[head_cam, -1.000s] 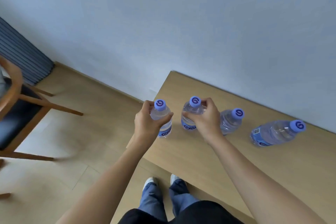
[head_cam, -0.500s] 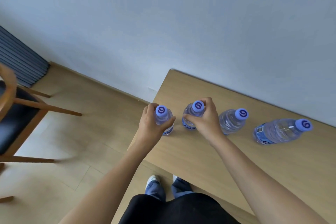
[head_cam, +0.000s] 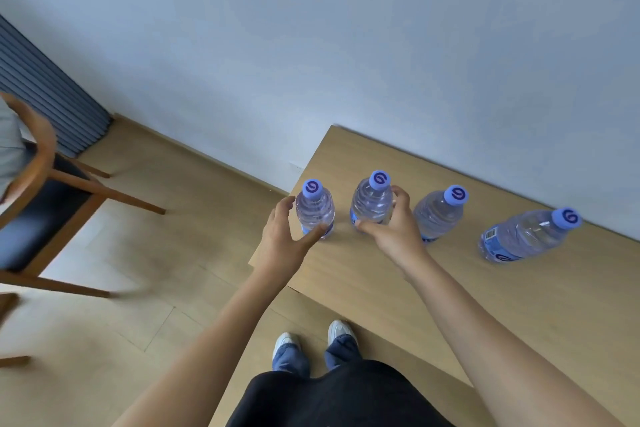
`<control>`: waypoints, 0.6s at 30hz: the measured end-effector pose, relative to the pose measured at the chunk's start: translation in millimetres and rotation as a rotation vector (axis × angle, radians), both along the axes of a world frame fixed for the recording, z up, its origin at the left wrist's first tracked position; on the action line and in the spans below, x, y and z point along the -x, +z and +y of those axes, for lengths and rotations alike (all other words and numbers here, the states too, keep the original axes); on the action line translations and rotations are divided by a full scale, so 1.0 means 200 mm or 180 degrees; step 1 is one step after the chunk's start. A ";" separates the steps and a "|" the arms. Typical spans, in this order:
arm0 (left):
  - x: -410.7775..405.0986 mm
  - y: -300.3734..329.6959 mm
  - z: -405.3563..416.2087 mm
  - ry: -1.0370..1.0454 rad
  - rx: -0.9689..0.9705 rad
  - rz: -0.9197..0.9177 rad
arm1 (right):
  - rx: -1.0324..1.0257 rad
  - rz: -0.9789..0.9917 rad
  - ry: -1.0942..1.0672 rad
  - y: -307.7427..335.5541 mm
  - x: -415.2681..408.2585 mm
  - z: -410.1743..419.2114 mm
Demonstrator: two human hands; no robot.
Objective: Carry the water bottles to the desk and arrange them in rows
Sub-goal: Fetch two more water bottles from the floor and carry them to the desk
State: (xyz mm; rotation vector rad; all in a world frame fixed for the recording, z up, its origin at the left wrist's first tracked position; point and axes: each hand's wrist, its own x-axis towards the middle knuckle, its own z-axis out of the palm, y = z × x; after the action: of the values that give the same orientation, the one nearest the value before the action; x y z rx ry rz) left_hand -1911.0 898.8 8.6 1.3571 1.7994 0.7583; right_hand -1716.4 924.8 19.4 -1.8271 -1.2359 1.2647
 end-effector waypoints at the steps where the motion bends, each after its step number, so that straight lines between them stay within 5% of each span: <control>1: 0.00 0.01 -0.03 0.0015 -0.0007 0.0023 | -0.0027 -0.0017 -0.0017 0.01 0.00 -0.03; 6: 0.04 0.06 -0.19 -0.0174 0.0051 0.0072 | -0.0011 0.0051 -0.0222 0.02 0.00 -0.26; 18: -0.06 0.18 -0.70 -0.1773 -0.0033 -0.0142 | -0.0007 0.0420 -0.1626 0.06 0.03 -1.24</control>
State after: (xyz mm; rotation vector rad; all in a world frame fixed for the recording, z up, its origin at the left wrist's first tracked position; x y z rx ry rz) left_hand -1898.8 759.6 44.5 1.7230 1.2835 0.4873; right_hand -1722.4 677.5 30.4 -1.8633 -0.6379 1.0667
